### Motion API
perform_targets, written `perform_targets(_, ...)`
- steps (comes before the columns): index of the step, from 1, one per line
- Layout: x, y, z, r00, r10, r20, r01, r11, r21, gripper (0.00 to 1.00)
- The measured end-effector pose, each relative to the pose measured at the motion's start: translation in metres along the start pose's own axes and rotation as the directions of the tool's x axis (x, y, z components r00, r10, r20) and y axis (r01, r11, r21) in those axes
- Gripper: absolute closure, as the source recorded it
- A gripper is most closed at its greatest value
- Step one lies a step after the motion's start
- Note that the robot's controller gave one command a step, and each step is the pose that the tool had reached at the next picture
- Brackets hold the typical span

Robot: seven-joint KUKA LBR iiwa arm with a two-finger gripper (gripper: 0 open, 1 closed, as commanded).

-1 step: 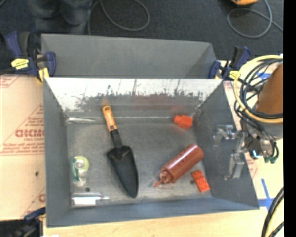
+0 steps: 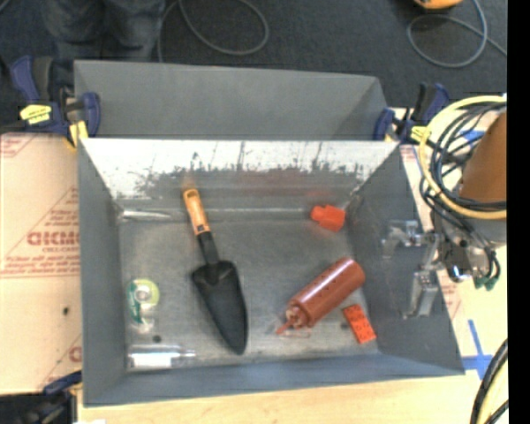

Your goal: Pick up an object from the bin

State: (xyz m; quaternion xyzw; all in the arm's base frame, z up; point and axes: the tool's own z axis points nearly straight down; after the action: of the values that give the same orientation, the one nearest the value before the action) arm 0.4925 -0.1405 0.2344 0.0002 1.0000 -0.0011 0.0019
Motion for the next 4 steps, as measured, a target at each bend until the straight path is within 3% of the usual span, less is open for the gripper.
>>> perform_targets(1, -0.012, 0.008, 0.043, 1.0, -0.006, 0.006, 0.006, 1.0, 0.003, 0.0)
perform_targets(2, -0.01, 0.033, 0.086, 0.995, -0.097, 0.0, 0.097, 0.995, 0.001, 0.0)
perform_targets(3, -0.034, 0.034, 0.121, 1.0, -0.005, 0.011, 0.005, 1.0, 0.001, 0.0)
perform_targets(4, -0.032, 0.019, 0.163, 0.995, -0.101, 0.001, 0.101, 0.995, 0.002, 1.0)
